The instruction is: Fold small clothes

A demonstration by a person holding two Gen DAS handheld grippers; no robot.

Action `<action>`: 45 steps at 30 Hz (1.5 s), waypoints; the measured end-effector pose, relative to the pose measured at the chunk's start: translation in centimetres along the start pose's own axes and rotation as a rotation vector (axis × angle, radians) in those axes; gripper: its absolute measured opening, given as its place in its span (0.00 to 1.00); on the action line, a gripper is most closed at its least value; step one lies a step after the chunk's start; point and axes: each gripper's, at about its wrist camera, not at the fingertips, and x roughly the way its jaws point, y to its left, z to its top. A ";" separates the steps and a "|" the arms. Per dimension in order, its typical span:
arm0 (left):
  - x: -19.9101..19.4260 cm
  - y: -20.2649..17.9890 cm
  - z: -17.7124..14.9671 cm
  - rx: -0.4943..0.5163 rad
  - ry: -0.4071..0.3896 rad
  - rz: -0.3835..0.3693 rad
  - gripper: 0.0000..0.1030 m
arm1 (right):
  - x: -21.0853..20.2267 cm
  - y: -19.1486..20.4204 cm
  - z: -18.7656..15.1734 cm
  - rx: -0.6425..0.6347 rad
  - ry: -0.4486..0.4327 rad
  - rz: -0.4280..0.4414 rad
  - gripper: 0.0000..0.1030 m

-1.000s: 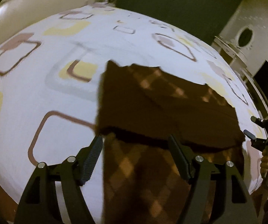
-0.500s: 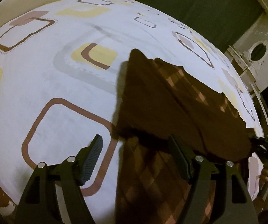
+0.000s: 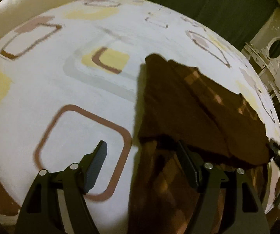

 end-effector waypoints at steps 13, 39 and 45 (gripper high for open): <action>5.3 -2.0 4.7 0.095 0.002 0.064 0.70 | 3.6 0.3 1.8 -0.094 0.089 -0.112 0.02; -2.9 2.8 -6.9 0.142 0.171 -0.089 0.74 | -6.2 3.6 -17.0 -0.169 0.210 -0.146 0.34; -2.9 2.3 -8.5 0.167 0.170 -0.103 0.76 | -7.3 5.5 -17.7 -0.180 0.185 -0.135 0.34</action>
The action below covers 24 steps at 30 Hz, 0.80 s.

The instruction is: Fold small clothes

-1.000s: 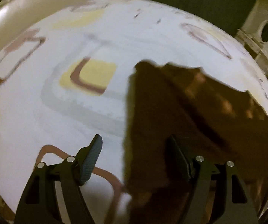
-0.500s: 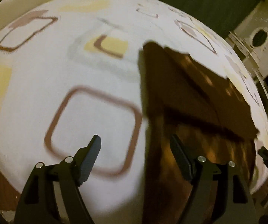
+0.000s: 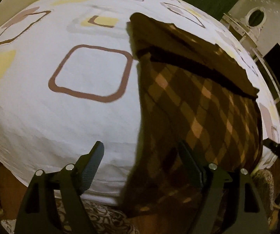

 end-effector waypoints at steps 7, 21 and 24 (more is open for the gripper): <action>0.6 0.3 -2.0 -0.030 0.030 -0.036 0.78 | 1.0 1.6 -3.2 -0.043 0.056 -0.062 0.34; 1.0 -0.2 -3.0 -0.013 0.033 -0.028 0.81 | 1.8 1.8 -3.8 -0.052 0.059 -0.110 0.20; 1.0 -0.5 -3.1 -0.001 0.030 -0.018 0.82 | 1.5 1.4 -3.7 -0.046 0.075 -0.087 0.06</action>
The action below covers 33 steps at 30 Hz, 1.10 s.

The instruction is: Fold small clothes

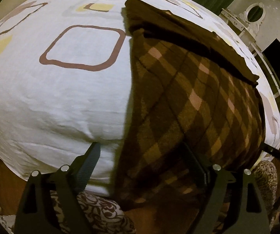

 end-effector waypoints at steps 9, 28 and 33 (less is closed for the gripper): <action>-0.1 0.3 0.0 -0.016 -0.004 -0.017 0.82 | -2.6 -6.8 -0.8 0.196 0.033 0.038 0.01; 0.0 -0.3 0.0 -0.003 -0.001 -0.028 0.82 | 0.3 -3.5 -0.8 0.049 0.123 0.019 0.06; -0.1 -0.2 -0.1 -0.002 0.003 -0.037 0.82 | -0.9 -7.4 -1.4 0.130 0.131 -0.071 0.07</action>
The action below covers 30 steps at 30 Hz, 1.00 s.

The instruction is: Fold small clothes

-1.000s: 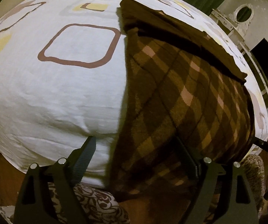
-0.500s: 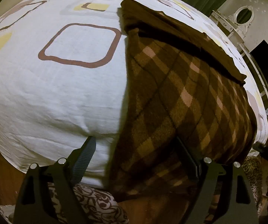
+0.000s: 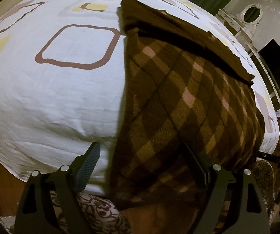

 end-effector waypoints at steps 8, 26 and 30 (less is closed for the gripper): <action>-0.3 0.6 -0.1 -0.023 -0.010 -0.038 0.82 | -3.6 -3.2 0.4 0.083 -0.126 0.247 0.43; -0.7 2.0 0.1 -0.029 0.028 -0.170 0.80 | -0.9 -2.5 1.9 -0.073 -0.096 0.446 0.50; -0.5 1.6 0.1 0.017 0.059 -0.168 0.73 | 0.0 -1.6 1.5 -0.116 -0.022 0.420 0.50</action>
